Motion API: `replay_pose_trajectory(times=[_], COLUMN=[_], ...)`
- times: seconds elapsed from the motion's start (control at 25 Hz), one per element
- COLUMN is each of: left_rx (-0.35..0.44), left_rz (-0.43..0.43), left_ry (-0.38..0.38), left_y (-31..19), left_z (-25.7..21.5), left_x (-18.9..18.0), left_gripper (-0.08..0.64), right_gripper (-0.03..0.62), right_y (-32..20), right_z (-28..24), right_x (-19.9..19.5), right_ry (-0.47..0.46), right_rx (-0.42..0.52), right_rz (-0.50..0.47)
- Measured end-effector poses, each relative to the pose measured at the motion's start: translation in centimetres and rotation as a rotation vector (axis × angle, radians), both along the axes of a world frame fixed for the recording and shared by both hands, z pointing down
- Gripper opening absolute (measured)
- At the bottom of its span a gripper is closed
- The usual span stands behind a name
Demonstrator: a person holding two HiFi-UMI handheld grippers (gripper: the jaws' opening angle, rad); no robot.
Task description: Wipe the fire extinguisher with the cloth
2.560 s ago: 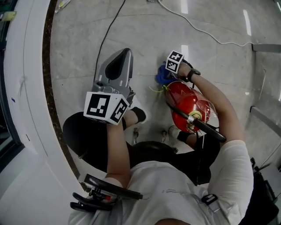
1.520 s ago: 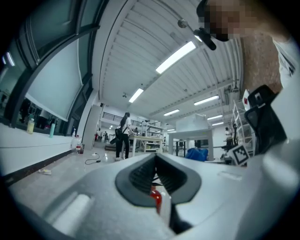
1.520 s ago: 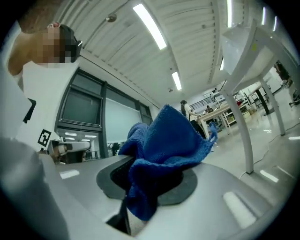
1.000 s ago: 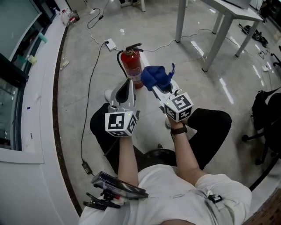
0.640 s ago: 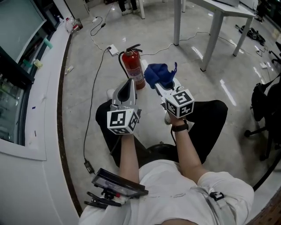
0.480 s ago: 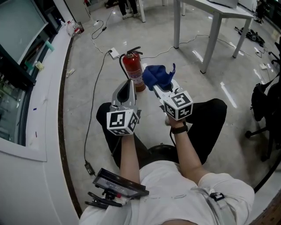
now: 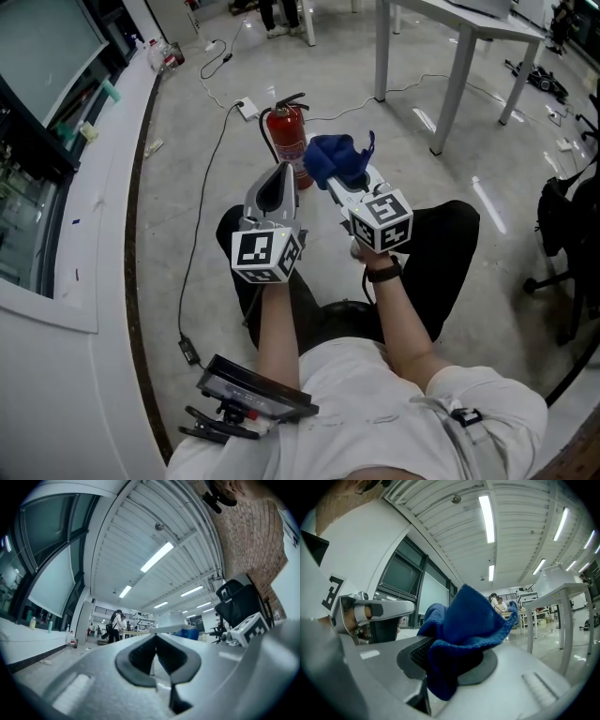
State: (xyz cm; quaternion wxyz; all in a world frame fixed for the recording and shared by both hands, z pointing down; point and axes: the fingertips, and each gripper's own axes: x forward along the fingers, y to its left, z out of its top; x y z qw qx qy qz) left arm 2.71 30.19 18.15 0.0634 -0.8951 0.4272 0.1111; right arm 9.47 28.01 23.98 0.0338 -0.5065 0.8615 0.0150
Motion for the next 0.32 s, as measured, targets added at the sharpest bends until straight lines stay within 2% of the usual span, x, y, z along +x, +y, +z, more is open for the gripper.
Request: replay_pose_trajectory(times=[0.32], left_rx=[0.017], left_rz=[-0.013], left_ry=[0.002], left_y=[1.3], left_z=[-0.1], left_x=[-1.7], left_gripper=[0.000], right_gripper=[0.110], right_y=[1.1], right_z=[0.4], right_x=[-1.4], right_ry=[0.009], right_rx=[0.013], right_rz=[-0.008])
